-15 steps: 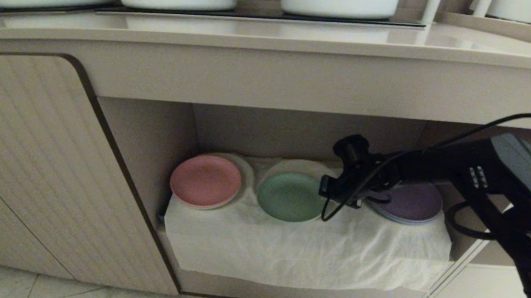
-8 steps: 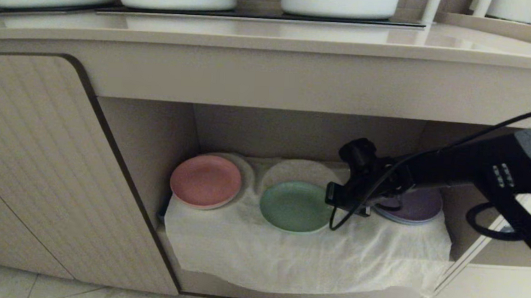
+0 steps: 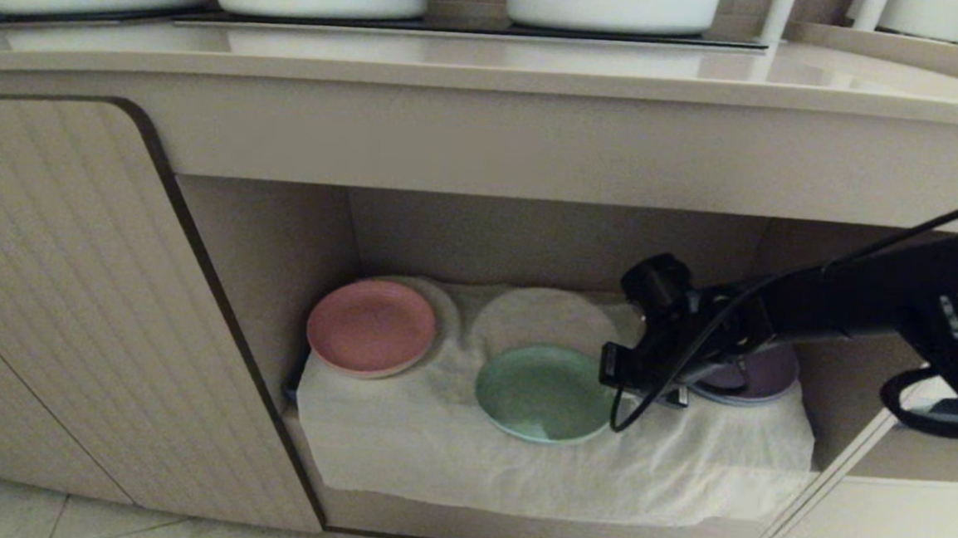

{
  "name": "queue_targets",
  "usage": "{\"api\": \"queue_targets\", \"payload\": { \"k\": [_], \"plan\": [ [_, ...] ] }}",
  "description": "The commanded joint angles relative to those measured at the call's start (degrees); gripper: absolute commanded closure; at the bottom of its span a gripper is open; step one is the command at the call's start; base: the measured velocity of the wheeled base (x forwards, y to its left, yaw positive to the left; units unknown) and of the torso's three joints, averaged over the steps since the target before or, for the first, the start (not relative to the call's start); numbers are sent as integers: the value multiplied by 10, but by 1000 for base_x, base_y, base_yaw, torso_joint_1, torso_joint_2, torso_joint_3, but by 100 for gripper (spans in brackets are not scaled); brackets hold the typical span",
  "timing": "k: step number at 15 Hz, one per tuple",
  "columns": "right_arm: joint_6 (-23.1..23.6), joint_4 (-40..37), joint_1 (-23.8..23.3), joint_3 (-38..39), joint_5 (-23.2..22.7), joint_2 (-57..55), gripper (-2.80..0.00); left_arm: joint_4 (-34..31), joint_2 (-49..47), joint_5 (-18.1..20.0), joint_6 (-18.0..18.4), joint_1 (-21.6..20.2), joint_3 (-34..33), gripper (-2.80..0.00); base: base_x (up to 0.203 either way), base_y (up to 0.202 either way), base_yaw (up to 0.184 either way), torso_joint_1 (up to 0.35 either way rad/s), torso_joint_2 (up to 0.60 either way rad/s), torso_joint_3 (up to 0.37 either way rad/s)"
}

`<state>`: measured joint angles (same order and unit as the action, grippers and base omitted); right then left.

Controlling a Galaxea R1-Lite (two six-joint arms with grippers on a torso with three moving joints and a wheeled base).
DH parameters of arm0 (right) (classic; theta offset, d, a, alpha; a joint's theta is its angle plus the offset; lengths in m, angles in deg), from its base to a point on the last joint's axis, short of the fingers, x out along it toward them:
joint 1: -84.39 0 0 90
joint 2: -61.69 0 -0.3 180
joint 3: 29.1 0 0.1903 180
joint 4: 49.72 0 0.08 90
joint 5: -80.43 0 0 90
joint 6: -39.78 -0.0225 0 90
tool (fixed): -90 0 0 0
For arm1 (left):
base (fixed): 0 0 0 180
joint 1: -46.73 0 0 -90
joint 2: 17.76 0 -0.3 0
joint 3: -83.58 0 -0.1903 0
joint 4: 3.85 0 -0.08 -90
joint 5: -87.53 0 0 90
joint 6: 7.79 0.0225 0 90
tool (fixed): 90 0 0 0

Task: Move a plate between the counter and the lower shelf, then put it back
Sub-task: Pick up the plate in the cupboard

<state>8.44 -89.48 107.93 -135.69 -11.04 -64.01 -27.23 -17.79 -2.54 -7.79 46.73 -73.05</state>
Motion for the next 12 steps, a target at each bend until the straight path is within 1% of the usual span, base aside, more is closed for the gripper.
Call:
{"api": "queue_targets", "payload": {
  "k": [1, 12],
  "plan": [
    [-1, -1, 0, 18, 0, 16, 0, 0, 0, 0, 0, 0, 0, 0, 0, 0, 0, 0, 0, 0],
    [2, -1, -1, 136, 2, 107, 0, 0, 0, 0, 0, 0, 0, 0, 0, 0, 0, 0, 0, 0]
  ]
}}
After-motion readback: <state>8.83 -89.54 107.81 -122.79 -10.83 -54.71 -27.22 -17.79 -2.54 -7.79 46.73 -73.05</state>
